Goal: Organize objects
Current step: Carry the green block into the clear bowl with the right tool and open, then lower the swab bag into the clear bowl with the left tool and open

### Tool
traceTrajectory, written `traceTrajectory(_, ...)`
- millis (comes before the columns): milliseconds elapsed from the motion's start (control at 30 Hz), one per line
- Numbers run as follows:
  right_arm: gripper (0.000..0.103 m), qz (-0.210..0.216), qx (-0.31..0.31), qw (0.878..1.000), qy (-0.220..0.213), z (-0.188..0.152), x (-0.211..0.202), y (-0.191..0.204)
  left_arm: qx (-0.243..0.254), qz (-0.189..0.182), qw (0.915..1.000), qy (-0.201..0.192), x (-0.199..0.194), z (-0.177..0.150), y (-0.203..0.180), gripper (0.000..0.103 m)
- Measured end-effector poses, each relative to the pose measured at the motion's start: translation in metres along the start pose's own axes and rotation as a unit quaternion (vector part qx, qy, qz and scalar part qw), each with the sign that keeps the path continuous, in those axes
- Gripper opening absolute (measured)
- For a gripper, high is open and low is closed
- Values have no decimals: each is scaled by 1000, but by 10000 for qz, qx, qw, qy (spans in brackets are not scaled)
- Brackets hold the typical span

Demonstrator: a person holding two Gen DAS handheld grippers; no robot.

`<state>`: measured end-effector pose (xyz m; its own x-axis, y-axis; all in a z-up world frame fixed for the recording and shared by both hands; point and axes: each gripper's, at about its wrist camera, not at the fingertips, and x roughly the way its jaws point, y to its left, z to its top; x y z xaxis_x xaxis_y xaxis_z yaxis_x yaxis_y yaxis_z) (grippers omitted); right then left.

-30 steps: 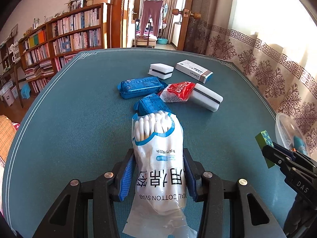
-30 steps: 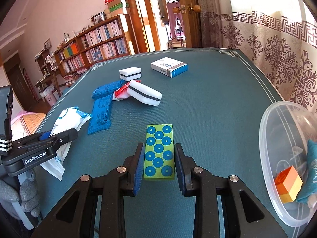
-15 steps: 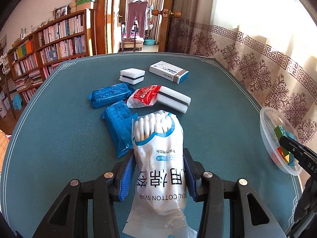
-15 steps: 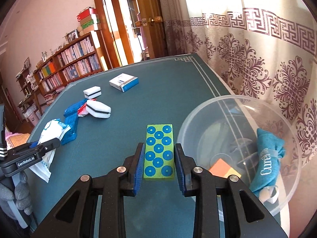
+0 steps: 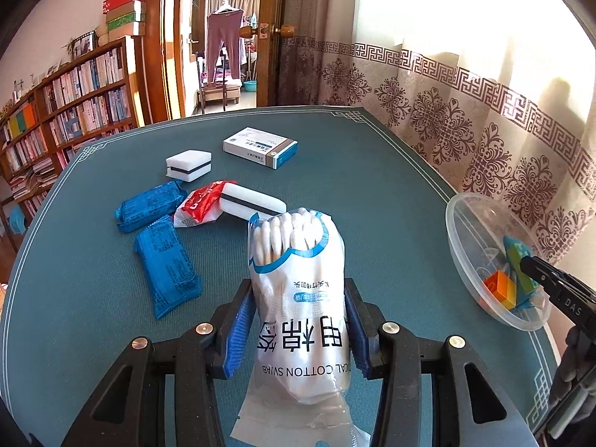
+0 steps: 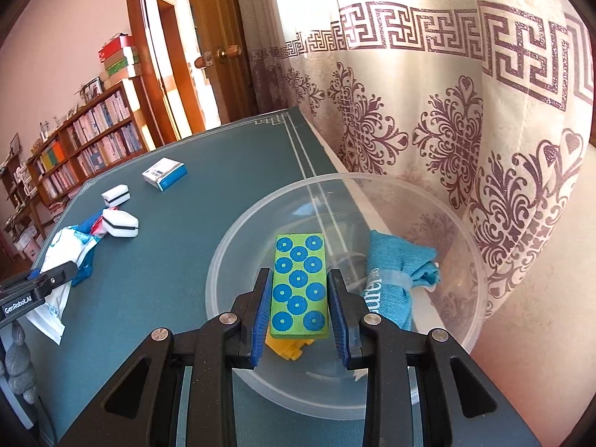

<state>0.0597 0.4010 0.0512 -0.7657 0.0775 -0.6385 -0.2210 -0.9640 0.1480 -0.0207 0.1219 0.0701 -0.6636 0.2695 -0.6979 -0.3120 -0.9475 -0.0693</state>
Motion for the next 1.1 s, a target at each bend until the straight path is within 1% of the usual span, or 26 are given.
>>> traceTrajectory(167, 31, -61, 119, 9999, 43, -3, 5, -11, 114, -99, 9999, -7, 2, 5, -15, 48)
traceTrajectory(400, 31, -113, 120, 9999, -34, -5, 2, -15, 231, -255, 9994, -15, 7, 10, -35, 48)
traceTrajectory(600, 31, -143, 119, 9998, -85, -7, 1, -15, 451, -491, 9978, -14, 17, 19, -63, 48)
traceTrajectory(733, 31, -156, 104, 9998, -107, -8, 2, -15, 629, -698, 9956, -36, 24, 25, -86, 48)
traceTrajectory(900, 31, -190, 100, 9996, -189, -7, 1, -17, 908, -1012, 9907, -67, 32, 32, -117, 48)
traceTrajectory(1100, 31, -233, 143, 9992, -276, -5, -3, -21, 1144, -1301, 9849, -1, 45, 38, -146, 48)
